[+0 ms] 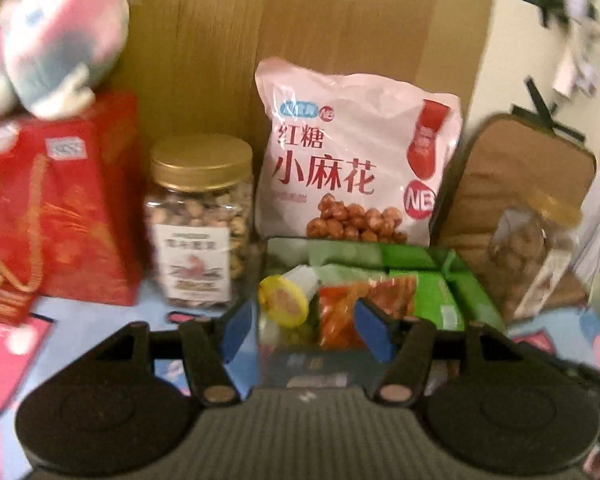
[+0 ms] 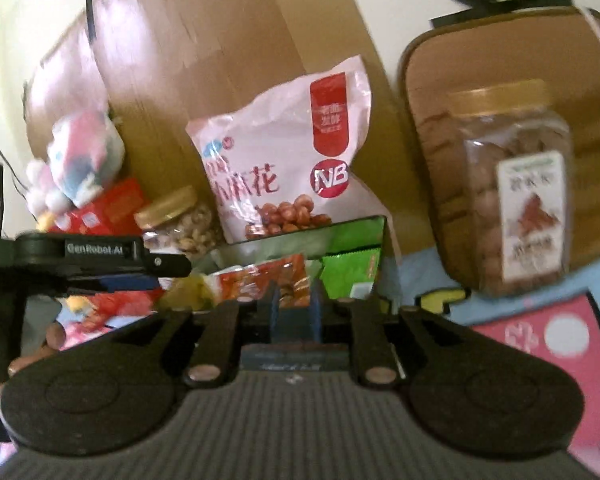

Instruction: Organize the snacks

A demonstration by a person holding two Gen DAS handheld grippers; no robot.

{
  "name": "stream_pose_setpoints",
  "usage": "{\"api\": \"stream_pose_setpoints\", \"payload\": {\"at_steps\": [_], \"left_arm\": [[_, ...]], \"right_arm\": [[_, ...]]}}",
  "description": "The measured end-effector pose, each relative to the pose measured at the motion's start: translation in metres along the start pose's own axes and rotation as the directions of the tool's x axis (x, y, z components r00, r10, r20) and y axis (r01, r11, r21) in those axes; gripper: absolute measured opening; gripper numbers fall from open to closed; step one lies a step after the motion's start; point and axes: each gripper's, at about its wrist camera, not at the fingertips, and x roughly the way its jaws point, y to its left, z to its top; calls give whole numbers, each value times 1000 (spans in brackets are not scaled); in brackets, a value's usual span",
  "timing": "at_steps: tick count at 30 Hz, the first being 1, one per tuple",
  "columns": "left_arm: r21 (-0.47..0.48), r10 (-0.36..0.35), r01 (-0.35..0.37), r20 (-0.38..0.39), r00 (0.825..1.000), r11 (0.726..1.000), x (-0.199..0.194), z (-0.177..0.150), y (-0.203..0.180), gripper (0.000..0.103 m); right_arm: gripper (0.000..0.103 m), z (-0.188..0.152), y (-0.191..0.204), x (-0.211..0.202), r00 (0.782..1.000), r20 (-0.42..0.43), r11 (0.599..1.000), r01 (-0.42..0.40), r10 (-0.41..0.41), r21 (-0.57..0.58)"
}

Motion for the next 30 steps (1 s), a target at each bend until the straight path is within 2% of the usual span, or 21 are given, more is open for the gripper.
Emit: {"api": "stream_pose_setpoints", "payload": {"at_steps": [2,3,4,6,9,11,13,16,19,25,30], "left_arm": [[22,22,-22,22,1000,1000,-22,-16,-5,64],[18,29,-30,24,999,999,-30,-23,-6,73],[5,35,-35,28,999,999,-38,-32,-5,83],[-20,48,-48,36,998,999,-51,-47,-6,86],[-15,46,-45,25,999,999,-73,-74,-15,89],[-17,48,-48,14,999,999,-86,-92,-19,92],[-23,51,-51,5,999,998,-98,-108,-21,102],[-14,65,-65,21,998,998,-120,-128,-24,103],[-12,80,-79,37,996,997,-140,-144,-25,103],[5,106,-107,53,993,994,-169,-169,-23,103],[37,159,-161,53,986,986,-182,-181,-26,103]], "right_arm": [[28,-9,11,-21,1000,17,1000,-6,6,17],[33,-15,17,-32,1000,23,1000,5,-5,19],[35,-19,26,-37,999,27,1000,23,-24,20],[35,-32,33,-56,998,28,998,51,-52,38],[35,-49,38,-78,998,9,993,65,-66,97],[35,-60,43,-93,996,-11,991,93,-92,95],[35,-67,50,-104,994,-11,990,111,-111,84],[36,-80,60,-126,993,-5,990,121,-121,76],[47,-92,69,-143,992,3,989,128,-128,77],[48,-111,86,-159,992,-18,990,123,-122,71],[48,-117,97,-167,995,-23,991,102,-101,84]]}}
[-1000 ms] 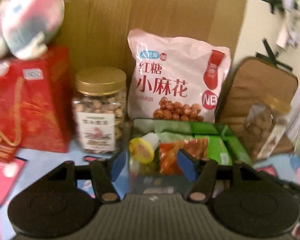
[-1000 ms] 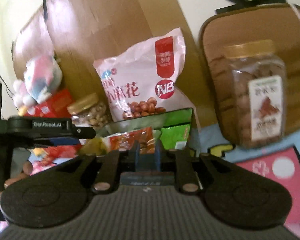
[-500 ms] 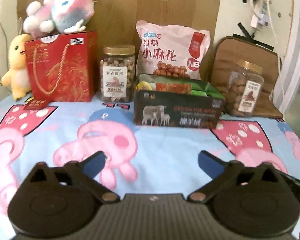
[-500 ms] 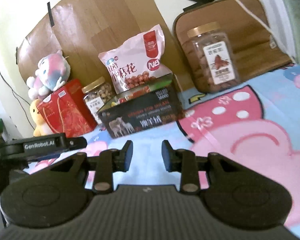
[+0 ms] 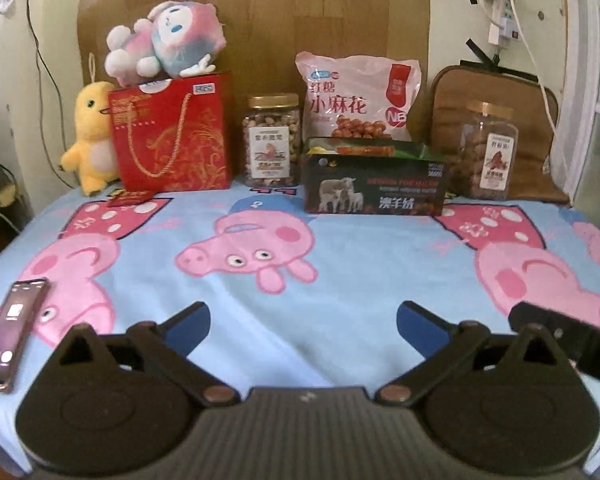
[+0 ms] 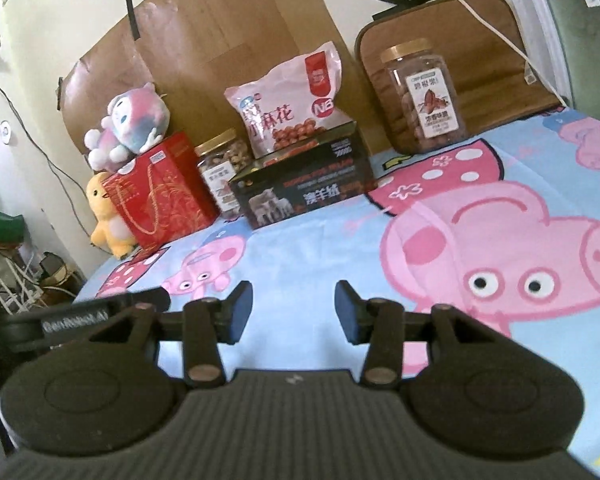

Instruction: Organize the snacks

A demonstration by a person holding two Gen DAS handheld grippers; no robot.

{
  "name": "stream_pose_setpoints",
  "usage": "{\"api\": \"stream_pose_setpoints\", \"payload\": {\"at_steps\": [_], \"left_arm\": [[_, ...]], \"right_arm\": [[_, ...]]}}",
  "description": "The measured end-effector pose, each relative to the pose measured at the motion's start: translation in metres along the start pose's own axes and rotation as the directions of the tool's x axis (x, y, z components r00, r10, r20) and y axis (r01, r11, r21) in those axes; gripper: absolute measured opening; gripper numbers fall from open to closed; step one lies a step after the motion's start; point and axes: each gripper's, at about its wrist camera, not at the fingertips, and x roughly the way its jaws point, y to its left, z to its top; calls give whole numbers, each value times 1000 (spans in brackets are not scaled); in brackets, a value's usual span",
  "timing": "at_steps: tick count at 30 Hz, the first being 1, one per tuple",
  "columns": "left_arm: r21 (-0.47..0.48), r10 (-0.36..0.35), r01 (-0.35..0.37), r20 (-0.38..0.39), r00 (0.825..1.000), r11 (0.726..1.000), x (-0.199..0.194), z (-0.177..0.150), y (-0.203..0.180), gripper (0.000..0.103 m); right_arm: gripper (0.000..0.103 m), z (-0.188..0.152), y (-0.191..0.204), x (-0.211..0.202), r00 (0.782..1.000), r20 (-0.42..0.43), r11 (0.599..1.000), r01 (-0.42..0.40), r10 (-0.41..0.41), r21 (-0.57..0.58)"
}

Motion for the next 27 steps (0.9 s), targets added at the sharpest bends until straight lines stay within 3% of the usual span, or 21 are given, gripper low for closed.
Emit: {"api": "stream_pose_setpoints", "payload": {"at_steps": [17,22,27], "left_arm": [[30,53,-53,21,998,998,-31,-26,-5,103],[17,39,-38,-4,999,999,-38,-30,-4,103],[9,68,-68,-14,998,998,-44,-41,-6,103]], "right_arm": [[51,-23,16,-23,1000,-19,999,-11,10,-37],[52,-29,12,-28,999,-42,1000,-15,14,-16],[54,-41,9,-39,999,-51,1000,2,-3,-19]]}}
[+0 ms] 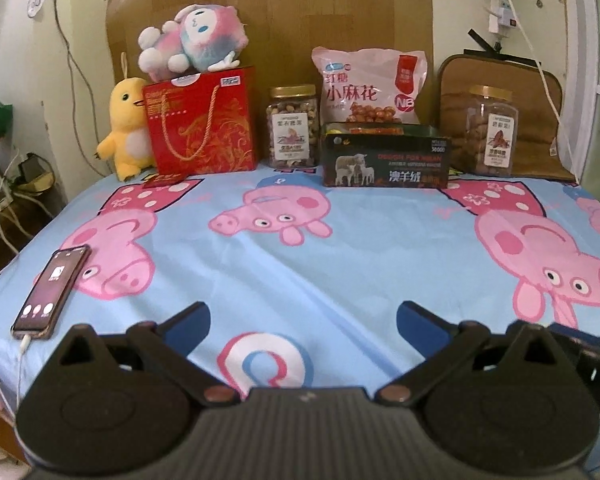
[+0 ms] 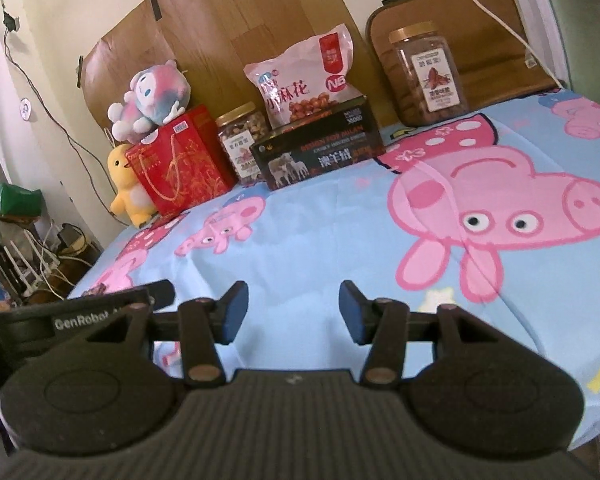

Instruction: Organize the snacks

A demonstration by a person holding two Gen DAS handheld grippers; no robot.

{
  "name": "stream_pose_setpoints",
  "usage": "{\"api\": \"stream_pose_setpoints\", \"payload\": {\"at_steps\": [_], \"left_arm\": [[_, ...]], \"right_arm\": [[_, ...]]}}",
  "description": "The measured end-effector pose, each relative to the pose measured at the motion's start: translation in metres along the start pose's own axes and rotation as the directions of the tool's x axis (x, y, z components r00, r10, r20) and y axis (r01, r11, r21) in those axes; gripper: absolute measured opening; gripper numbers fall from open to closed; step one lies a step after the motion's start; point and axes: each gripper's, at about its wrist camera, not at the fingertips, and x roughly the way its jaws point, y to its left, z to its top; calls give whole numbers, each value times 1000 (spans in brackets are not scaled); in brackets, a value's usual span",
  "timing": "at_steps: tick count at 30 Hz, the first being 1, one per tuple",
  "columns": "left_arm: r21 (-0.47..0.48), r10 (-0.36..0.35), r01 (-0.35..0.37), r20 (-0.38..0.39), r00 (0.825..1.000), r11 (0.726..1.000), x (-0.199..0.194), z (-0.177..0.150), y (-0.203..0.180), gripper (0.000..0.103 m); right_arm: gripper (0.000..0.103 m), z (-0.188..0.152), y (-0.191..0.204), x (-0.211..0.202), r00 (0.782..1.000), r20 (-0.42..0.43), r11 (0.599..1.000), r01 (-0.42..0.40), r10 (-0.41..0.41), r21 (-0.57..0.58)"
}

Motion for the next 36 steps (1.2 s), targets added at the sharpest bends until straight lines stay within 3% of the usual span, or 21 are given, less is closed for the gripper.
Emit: {"api": "stream_pose_setpoints", "payload": {"at_steps": [9,21,36], "left_arm": [[23,11,-11,-40,999,1000,-5,-15,-2,103],[10,28,-28,-30,999,1000,-7,-18,7,103],[14,9,-8,-52,999,1000,-4,-20,9,103]], "right_arm": [[55,-11,8,-5,1000,-8,1000,17,-17,-12],[62,-16,22,-4,1000,-11,999,27,-27,-47],[62,-18,22,-5,999,-8,998,54,-54,-39]]}}
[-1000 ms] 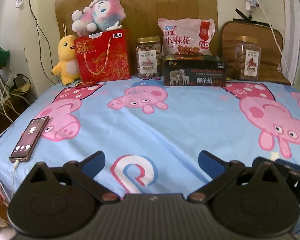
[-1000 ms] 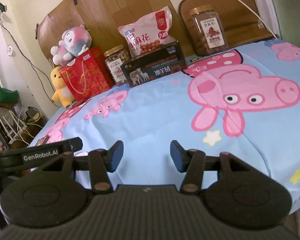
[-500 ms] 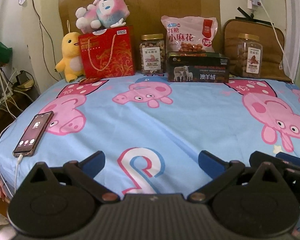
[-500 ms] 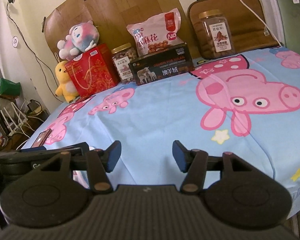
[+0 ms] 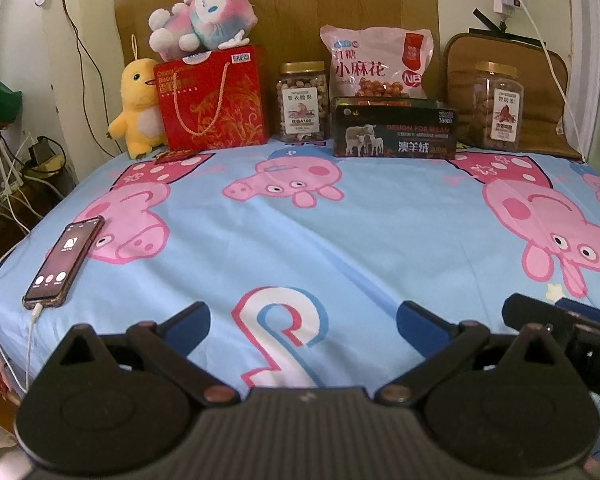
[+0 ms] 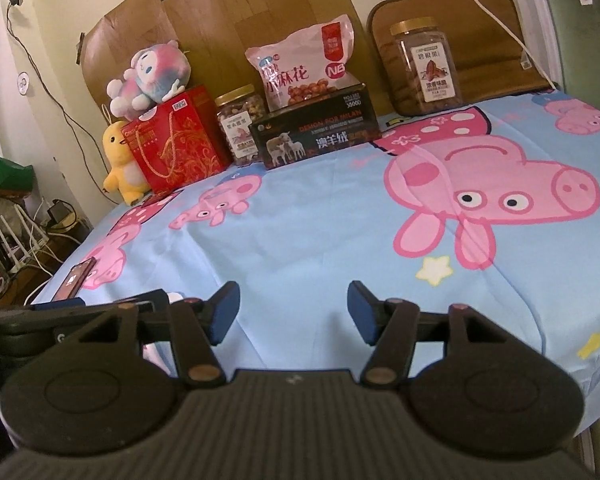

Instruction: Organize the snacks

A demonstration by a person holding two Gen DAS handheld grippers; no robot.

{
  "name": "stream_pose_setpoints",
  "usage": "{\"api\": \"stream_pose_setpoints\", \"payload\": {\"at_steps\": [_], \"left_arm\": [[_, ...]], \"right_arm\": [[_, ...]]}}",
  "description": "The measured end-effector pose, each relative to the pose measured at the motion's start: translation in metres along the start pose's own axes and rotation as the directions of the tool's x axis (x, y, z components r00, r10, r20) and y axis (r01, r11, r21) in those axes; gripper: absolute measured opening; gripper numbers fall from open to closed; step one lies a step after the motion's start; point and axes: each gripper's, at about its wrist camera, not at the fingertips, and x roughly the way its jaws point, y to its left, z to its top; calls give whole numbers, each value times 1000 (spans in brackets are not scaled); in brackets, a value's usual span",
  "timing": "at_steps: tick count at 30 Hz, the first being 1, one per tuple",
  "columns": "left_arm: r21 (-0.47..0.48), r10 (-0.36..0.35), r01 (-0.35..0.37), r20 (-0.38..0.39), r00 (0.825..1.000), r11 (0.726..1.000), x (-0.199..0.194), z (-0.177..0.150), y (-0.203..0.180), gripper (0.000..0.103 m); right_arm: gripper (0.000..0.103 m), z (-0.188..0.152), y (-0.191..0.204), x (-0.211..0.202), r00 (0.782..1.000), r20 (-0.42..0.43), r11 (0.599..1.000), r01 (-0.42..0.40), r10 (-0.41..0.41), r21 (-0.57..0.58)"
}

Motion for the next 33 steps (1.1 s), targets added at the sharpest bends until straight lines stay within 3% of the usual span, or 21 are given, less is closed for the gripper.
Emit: {"api": "stream_pose_setpoints", "payload": {"at_steps": [33], "left_arm": [[-2,-44,44,-6,999,999,-1,-2,0,103]], "right_arm": [[62,0,3,-5,998,48,999,36,-36,4]]}}
